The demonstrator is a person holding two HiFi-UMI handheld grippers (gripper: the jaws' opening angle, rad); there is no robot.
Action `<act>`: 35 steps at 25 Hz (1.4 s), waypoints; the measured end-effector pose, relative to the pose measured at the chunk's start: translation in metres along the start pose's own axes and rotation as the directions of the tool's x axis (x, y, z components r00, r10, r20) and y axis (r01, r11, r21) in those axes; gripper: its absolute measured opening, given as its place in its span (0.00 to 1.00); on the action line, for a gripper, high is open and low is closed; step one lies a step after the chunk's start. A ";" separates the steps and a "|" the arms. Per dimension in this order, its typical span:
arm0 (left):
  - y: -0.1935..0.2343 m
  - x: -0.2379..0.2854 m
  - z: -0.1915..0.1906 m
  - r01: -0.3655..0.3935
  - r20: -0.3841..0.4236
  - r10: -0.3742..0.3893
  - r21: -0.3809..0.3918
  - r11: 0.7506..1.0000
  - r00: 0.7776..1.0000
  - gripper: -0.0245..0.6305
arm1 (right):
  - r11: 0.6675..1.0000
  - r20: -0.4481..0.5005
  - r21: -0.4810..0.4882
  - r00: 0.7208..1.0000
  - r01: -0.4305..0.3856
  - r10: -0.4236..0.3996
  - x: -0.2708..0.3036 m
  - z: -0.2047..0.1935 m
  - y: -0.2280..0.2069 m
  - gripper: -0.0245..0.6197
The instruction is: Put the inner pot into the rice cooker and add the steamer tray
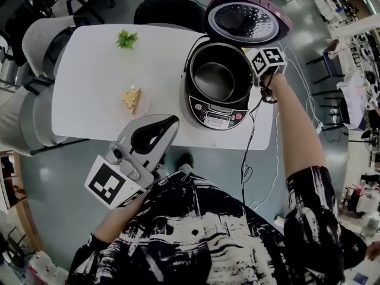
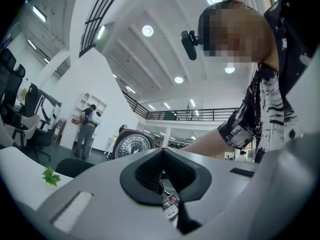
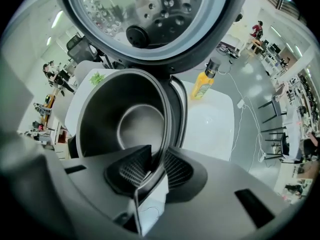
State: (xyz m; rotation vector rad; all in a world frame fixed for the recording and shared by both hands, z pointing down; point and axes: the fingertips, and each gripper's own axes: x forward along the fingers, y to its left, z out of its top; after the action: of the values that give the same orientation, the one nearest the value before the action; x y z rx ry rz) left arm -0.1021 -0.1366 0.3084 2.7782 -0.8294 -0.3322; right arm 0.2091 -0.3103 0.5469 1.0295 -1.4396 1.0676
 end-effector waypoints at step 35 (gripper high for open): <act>-0.044 0.061 -0.018 0.146 -0.065 -0.145 0.011 0.989 0.987 0.04 | 1.000 0.617 0.017 0.787 -0.017 0.003 -0.099 -0.017 -0.087 0.05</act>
State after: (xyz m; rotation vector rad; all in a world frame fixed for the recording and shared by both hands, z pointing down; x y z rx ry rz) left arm -0.0246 -0.1323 0.3037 2.8544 -0.6194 -0.2611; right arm 0.3075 -0.3091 0.4579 1.4778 -1.9561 0.7734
